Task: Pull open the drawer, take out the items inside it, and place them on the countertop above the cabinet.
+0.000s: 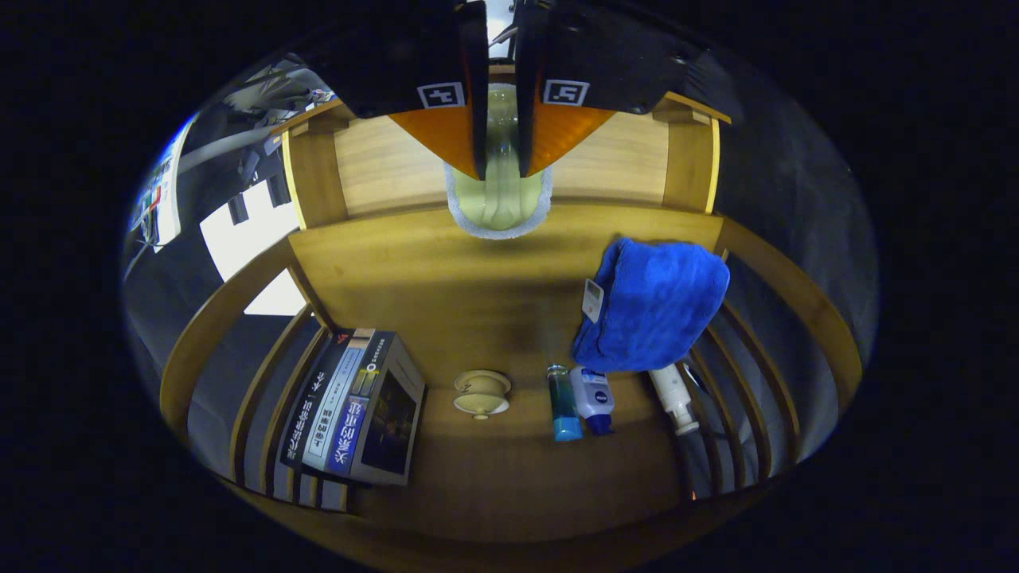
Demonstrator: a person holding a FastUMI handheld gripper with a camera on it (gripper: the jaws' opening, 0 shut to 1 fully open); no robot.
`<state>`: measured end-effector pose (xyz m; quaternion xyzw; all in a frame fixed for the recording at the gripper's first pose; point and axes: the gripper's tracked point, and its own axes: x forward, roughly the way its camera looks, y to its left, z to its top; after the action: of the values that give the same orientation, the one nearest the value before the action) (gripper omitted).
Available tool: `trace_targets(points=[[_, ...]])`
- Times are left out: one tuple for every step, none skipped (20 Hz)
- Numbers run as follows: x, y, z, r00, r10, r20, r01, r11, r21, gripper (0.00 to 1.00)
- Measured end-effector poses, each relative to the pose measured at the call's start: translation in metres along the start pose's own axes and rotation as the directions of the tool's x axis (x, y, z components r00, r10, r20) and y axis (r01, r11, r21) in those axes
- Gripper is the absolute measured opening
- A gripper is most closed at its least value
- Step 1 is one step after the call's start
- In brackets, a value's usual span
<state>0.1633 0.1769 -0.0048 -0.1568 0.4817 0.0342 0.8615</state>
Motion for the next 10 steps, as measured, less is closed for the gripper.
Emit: trace_targets(points=[[0.002, 0.000, 0.008, 1.000, -0.005, 0.006, 0.005, 1.000, -0.003, 0.22], [0.004, 0.001, 0.017, 1.000, -0.008, 0.012, 0.008, 1.000, -0.005, 0.22], [0.008, 0.002, 0.024, 1.000, -0.008, 0.017, 0.008, 1.000, -0.005, 0.22], [0.012, 0.004, 0.032, 1.000, -0.008, 0.020, 0.008, 1.000, -0.006, 0.22], [0.015, 0.005, 0.041, 1.000, -0.010, 0.023, 0.010, 1.000, -0.006, 0.22], [0.021, 0.006, 0.050, 1.000, -0.013, 0.026, 0.013, 1.000, -0.005, 0.22], [0.028, 0.008, 0.060, 0.999, -0.012, 0.032, 0.012, 1.000, 0.005, 0.22], [0.033, 0.009, 0.070, 0.999, -0.014, 0.037, 0.014, 1.000, 0.010, 0.22], [0.043, 0.009, 0.078, 0.999, -0.019, 0.039, 0.018, 1.000, 0.019, 0.22], [0.053, 0.009, 0.086, 0.999, -0.023, 0.038, 0.022, 0.999, 0.028, 0.22]])
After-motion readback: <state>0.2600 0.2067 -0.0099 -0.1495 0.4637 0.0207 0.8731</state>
